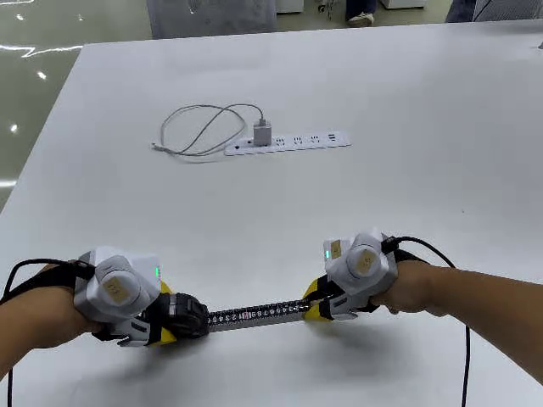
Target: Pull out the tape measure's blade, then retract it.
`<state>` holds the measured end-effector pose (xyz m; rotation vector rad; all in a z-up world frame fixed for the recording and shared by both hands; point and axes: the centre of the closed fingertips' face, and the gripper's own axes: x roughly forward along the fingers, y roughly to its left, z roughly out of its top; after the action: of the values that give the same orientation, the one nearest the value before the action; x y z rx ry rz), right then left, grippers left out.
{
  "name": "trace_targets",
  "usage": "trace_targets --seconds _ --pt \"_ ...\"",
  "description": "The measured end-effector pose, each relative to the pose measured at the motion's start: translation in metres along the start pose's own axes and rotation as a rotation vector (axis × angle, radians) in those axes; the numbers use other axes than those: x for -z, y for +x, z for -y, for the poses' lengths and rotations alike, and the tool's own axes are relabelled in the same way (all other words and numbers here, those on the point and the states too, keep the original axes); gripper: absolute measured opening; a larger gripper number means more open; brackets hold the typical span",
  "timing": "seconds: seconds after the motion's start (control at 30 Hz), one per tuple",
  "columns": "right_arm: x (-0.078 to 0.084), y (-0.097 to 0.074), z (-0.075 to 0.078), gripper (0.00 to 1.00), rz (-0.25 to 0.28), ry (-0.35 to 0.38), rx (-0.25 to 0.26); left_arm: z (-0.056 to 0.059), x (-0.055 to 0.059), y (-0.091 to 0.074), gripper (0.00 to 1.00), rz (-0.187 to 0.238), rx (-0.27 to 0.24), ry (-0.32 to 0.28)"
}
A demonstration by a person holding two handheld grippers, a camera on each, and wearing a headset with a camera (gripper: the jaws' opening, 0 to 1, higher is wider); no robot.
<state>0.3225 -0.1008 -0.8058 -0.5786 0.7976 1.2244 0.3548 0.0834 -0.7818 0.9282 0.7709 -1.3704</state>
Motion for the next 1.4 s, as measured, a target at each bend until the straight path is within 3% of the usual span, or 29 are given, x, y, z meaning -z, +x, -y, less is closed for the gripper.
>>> trace_targets --seconds 1.4 --pt "0.017 -0.014 0.003 0.09 -0.009 0.022 0.011 0.000 0.000 0.001 0.32 -0.004 0.000 -0.001"
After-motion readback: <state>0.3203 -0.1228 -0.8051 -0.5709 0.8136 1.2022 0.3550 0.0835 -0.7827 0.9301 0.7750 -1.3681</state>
